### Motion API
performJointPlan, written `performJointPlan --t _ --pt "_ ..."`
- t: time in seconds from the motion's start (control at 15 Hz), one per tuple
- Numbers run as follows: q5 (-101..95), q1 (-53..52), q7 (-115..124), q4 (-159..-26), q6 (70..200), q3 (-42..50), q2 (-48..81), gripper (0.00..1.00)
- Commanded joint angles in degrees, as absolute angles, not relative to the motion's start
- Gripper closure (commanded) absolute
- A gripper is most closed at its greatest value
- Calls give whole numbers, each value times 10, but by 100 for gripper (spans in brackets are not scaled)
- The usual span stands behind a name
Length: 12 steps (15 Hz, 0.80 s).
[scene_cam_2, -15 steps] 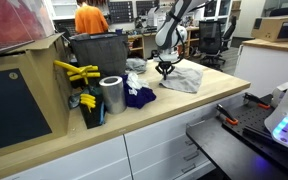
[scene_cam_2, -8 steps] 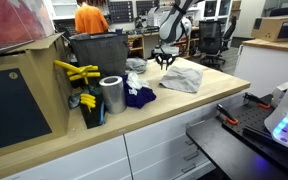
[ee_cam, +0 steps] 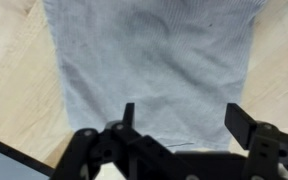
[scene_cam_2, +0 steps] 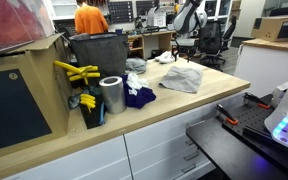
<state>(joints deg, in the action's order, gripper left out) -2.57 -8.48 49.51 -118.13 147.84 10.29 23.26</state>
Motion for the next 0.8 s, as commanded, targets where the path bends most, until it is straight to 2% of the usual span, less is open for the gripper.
performJointPlan --t 0.0,0.73 --pt "4 -44 501 -1143 1427 102 258 0" --pt "57 7 563 -1048 1328 104 325 0"
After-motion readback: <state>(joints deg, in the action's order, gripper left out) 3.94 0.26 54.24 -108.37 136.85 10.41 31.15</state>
